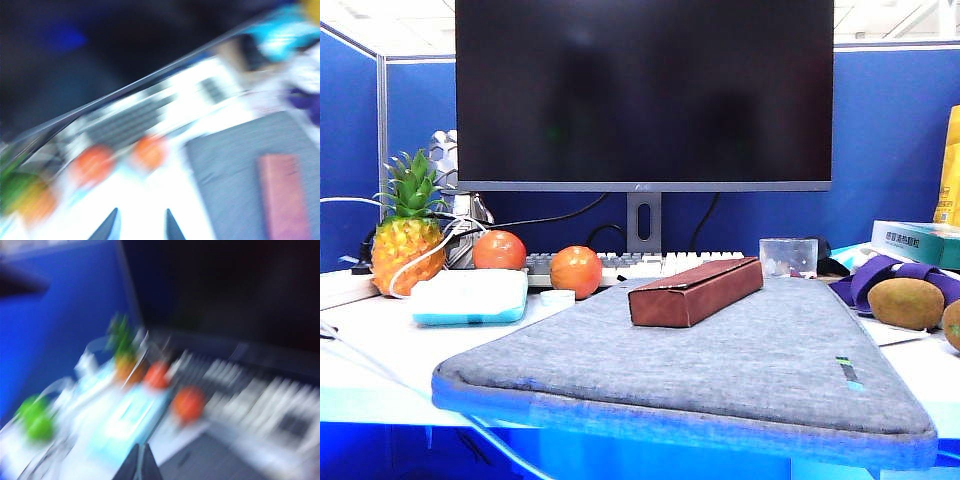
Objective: Close the glasses case.
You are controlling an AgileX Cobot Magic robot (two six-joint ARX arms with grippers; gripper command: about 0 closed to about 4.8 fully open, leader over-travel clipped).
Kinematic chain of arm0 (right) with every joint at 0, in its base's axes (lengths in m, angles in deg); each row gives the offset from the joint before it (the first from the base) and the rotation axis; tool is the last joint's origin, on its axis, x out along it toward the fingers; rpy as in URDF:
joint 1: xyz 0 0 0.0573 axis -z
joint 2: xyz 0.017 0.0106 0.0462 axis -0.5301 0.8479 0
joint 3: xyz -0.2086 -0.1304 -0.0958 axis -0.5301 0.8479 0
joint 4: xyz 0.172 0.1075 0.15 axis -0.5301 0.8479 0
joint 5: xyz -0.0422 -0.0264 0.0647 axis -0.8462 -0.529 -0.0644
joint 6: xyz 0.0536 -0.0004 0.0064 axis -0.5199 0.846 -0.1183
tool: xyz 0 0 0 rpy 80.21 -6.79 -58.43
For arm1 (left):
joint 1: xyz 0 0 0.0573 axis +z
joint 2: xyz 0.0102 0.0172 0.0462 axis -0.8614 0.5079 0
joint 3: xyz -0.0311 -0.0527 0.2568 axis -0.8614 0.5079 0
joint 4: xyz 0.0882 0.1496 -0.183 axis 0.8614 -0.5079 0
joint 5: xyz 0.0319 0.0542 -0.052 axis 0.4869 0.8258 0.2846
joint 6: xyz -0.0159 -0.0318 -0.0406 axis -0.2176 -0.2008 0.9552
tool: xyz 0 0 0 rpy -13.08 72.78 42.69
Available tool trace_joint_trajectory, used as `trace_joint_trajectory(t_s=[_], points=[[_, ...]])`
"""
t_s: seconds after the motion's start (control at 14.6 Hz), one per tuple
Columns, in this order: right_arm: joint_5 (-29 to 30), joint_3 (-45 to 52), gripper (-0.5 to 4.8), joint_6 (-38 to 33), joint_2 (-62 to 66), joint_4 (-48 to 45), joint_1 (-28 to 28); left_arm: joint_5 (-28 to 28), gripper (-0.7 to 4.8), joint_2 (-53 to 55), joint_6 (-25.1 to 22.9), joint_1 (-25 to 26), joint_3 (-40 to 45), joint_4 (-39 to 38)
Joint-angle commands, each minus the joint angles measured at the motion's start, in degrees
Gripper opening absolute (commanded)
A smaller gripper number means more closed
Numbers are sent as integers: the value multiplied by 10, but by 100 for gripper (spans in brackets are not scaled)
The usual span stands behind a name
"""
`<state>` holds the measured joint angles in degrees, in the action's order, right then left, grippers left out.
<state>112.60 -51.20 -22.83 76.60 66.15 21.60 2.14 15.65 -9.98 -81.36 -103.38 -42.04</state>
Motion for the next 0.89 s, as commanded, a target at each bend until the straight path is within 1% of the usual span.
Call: trace_joint_trajectory(t_s=[0.07, 0.14, 0.21, 0.27, 0.34, 0.41, 0.48, 0.55, 0.62, 0.69, 0.75, 0.82, 0.89], points=[[-51, -5, -6, 4, -102, 18, 26, -22, 121, -117, -16, 32, 27, -17], [-50, -5, -6, 4, -127, 36, 32, -22, 120, -169, -44, 32, 59, -6], [-54, -5, -6, 10, -152, 59, 33, -22, 120, -219, -51, 32, 96, 8], [-56, -4, -6, 28, -174, 81, 33, -22, 117, -274, -50, 32, 153, 36], [-70, -3, -6, 45, -199, 107, 33, -7, 114, -335, -50, 32, 221, 73], [-81, 0, -6, 53, -229, 134, 32, 27, 114, -404, -48, 32, 305, 123], [-93, 12, -6, 67, -259, 140, 32, 47, 114, -477, -48, 32, 397, 177], [-123, 37, -6, 97, -296, 131, 32, 47, 114, -553, -45, 32, 492, 227], [-134, 73, -6, 113, -340, 111, 32, 47, 114, -615, -34, 32, 567, 257], [-134, 117, -6, 106, -388, 88, 31, 57, 114, -666, -15, 32, 625, 273], [-135, 167, -6, 105, -439, 78, 31, 66, 114, -706, 9, 32, 666, 279], [-147, 220, -6, 76, -489, 73, 31, 60, 110, -736, 42, 32, 696, 283], [-166, 274, -6, 12, -535, 69, 31, 51, 100, -757, 64, 32, 730, 305]])
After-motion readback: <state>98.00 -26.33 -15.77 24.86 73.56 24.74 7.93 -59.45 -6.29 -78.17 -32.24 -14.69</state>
